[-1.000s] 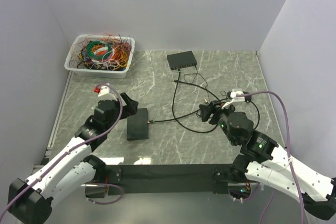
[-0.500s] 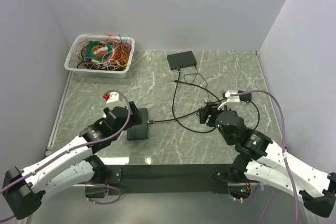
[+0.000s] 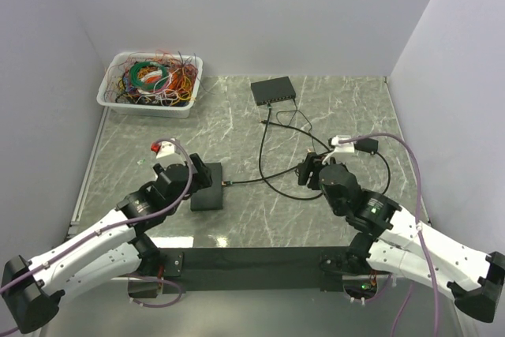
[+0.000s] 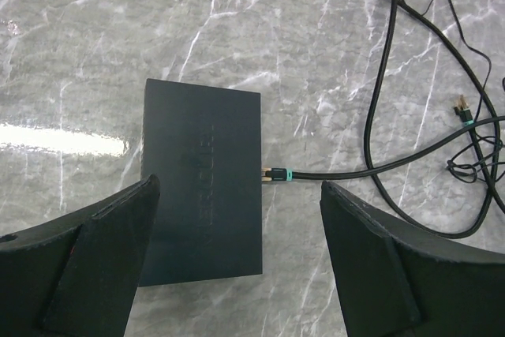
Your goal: Insert the plug into the switch port
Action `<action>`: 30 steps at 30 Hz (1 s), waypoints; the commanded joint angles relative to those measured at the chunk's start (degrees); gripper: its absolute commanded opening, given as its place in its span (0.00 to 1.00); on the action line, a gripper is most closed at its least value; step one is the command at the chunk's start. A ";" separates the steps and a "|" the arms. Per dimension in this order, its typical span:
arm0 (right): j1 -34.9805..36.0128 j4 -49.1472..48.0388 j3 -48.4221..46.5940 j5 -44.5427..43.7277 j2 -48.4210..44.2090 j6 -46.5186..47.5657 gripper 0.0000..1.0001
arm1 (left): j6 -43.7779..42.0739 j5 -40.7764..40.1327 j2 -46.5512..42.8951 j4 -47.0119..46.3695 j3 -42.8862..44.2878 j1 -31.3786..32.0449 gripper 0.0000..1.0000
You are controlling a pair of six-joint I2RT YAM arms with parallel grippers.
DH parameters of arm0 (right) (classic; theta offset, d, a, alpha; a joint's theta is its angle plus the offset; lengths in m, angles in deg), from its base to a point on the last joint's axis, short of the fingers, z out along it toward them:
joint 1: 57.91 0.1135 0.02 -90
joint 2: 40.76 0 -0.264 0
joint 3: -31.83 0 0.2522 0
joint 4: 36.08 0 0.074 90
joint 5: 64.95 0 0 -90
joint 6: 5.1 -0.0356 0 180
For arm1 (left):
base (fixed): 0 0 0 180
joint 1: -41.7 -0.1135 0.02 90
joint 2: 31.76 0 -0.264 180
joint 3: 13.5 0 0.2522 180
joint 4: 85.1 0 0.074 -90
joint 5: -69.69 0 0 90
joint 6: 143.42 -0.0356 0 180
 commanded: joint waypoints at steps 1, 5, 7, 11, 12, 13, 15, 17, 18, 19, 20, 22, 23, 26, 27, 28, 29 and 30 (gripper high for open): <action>0.31 -1.16 -1.65 -3.45 1.45 0.11 0.68 | -1.28 -0.90 -1.02 -4.06 -1.23 0.38 0.89; 0.22 -5.62 -1.83 -4.60 3.56 2.04 0.69 | -1.19 -1.78 0.74 -5.20 -1.67 0.47 0.89; -0.65 -9.94 -1.74 -2.76 6.10 5.46 0.72 | -1.28 -1.34 1.71 -7.13 -1.94 0.47 0.89; -9.96 -16.37 -5.95 9.18 15.23 5.74 0.76 | -1.89 -0.11 3.38 -8.89 -1.32 0.47 0.89; -12.58 -16.90 -7.27 11.03 17.60 5.82 0.76 | -2.15 -0.11 3.73 -8.89 -0.97 0.47 0.90; -13.39 -17.25 -9.98 12.18 22.41 6.61 0.76 | -2.33 -0.29 4.34 -8.81 -0.45 0.47 0.90; -14.36 -18.57 -12.45 13.24 29.18 7.40 0.75 | -3.03 -0.37 4.96 -9.07 0.08 0.47 0.90; -16.12 -20.75 -15.10 15.34 32.81 8.28 0.75 | -3.47 -0.81 5.40 -10.11 0.44 0.38 0.91; -16.82 -21.55 -15.71 16.40 34.31 8.55 0.75 | -3.65 -0.99 5.49 -10.56 0.35 0.47 0.91; -17.61 -21.91 -16.07 17.45 36.85 8.46 0.75 | -3.82 -1.25 5.40 -11.17 0.17 0.47 0.91; -19.01 -24.09 -16.24 19.29 37.92 8.38 0.74 | -4.17 -1.86 5.40 -11.87 0.00 0.47 0.91; -20.08 -25.77 -15.81 22.29 39.41 9.07 0.74 | -5.05 -2.30 5.31 -14.16 -0.79 0.38 0.91; -20.34 -27.69 -15.46 22.73 39.51 9.25 0.74 | -5.93 -3.61 5.23 -14.86 -1.06 0.38 0.91; -20.43 -29.47 -14.49 23.27 39.42 10.40 0.74 | -7.60 -6.52 5.14 -18.55 -3.07 0.38 0.94; -20.61 -29.47 -14.49 23.18 39.51 10.48 0.74 | -8.13 -8.62 5.05 -19.43 -3.86 0.47 0.95; -20.61 -29.47 -14.49 23.18 39.68 10.83 0.74 | -8.57 -9.59 5.05 -23.35 -5.44 0.38 0.97; -20.61 -29.73 -14.40 23.00 39.77 11.01 0.74 | -9.44 -10.56 5.14 -24.96 -6.32 0.38 0.97; -20.61 -29.99 -14.23 23.09 39.77 10.92 0.74 | -9.71 -11.96 5.14 -26.28 -7.11 0.47 0.98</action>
